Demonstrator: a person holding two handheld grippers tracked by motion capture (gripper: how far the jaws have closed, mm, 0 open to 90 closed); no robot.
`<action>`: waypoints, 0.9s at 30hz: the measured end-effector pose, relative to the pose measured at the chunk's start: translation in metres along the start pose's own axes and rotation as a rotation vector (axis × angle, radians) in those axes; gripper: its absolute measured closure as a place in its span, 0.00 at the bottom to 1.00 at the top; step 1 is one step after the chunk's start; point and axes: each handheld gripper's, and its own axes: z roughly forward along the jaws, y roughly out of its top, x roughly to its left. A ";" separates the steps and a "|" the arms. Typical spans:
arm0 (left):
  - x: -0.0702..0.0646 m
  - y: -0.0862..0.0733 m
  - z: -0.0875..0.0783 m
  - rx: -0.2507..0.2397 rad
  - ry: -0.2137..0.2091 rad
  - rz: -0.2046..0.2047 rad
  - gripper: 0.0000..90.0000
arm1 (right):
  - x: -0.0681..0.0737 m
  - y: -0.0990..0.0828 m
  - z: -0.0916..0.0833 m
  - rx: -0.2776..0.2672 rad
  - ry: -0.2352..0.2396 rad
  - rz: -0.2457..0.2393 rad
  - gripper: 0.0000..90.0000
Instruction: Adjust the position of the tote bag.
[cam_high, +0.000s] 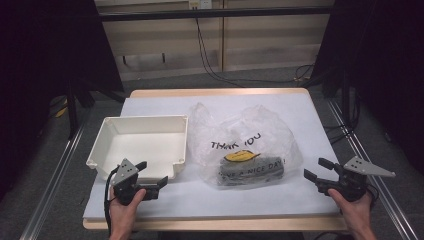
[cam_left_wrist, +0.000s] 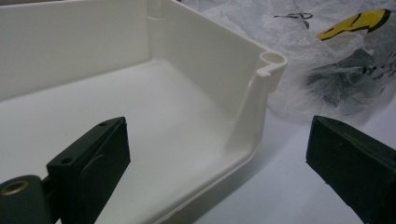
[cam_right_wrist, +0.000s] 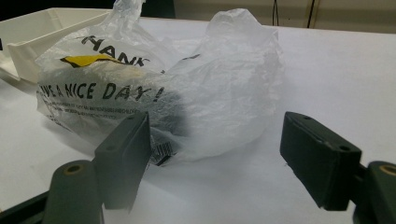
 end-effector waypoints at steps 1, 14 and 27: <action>0.001 0.001 0.000 -0.007 -0.012 0.001 0.07 | 0.000 0.000 0.001 0.009 0.005 0.007 0.27; 0.004 0.004 0.001 -0.045 -0.027 0.001 0.07 | -0.001 0.005 0.004 0.038 0.062 0.020 0.35; -0.004 0.006 0.007 -0.012 -0.057 0.044 0.07 | 0.005 0.024 0.007 0.046 0.117 -0.001 0.46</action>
